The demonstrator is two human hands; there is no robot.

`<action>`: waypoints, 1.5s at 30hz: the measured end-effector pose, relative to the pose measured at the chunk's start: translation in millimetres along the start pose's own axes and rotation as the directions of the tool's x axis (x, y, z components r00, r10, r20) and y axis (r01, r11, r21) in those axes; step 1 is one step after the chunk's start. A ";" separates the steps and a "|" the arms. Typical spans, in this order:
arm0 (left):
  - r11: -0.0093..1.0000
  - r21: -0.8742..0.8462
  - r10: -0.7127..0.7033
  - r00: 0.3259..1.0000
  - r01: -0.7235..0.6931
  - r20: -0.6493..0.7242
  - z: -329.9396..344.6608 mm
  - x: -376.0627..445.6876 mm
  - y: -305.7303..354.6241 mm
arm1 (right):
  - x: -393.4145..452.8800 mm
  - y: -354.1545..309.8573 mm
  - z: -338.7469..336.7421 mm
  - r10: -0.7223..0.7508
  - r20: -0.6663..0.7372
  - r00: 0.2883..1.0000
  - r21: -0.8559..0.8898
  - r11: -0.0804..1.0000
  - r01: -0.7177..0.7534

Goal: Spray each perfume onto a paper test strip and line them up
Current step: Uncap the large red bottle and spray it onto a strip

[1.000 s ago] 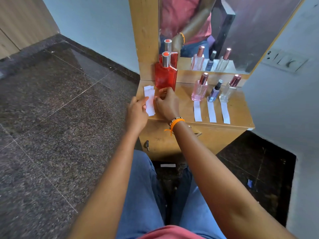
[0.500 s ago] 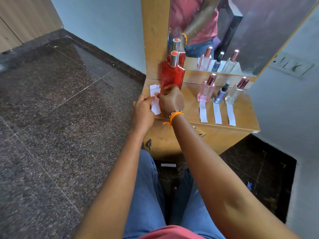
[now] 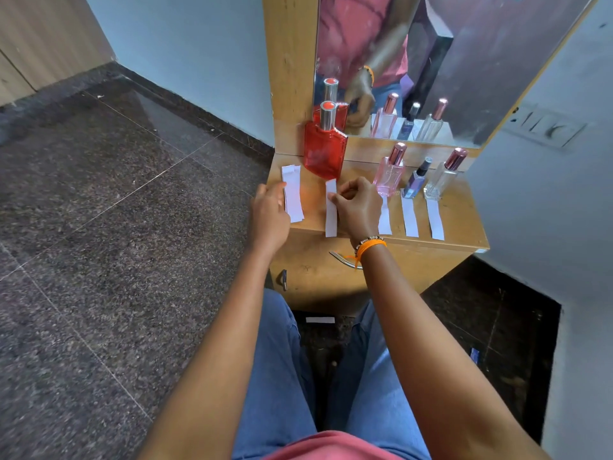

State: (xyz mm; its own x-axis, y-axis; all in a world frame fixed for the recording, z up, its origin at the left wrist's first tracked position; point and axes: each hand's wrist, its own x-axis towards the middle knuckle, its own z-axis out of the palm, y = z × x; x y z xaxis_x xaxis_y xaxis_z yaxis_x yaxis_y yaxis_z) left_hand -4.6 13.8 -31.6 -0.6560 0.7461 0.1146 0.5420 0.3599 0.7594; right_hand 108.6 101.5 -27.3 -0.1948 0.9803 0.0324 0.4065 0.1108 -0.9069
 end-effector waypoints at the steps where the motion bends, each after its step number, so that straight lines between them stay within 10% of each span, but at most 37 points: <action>1: 1.000 -0.029 -0.003 1.000 0.002 -0.018 -0.2 -0.9 0.8 | -0.7 1.3 -3.1 -0.020 -0.012 1.000 -0.021 1.000 0.020; 15: 0.960 -0.271 0.064 0.998 -0.069 -0.026 16.9 -23.0 31.0 | 9.5 -17.3 -6.2 -0.380 -0.087 0.921 -0.184 0.915 0.360; 25: 0.944 -0.326 0.044 0.998 -0.056 -0.046 6.6 -20.3 37.7 | 44.7 -51.0 12.9 -0.319 0.027 0.948 -0.205 0.926 0.317; 30: 0.902 -0.426 0.036 0.995 -0.070 -0.088 -8.8 -20.1 43.8 | 19.2 -48.4 -13.9 -0.442 -0.030 0.897 -0.049 0.897 0.440; 34: 0.815 -0.571 0.131 0.991 -0.100 0.013 -17.7 -19.6 56.0 | -7.0 -47.8 -50.3 -0.512 0.246 0.823 0.122 0.859 0.498; 45: 0.844 -0.495 0.237 0.972 -0.207 -0.003 -2.7 -44.3 60.0 | -43.9 -56.8 -77.5 -0.299 0.255 0.920 0.570 0.815 0.107</action>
State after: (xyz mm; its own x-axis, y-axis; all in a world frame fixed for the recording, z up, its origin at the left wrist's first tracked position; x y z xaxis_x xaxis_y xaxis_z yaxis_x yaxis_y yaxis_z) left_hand 55.6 0.9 10.7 -0.5107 0.8083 0.2930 0.3327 -0.1284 0.9342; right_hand 163.2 64.8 55.3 -0.5280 0.8268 0.1939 -0.1984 0.1018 -0.9748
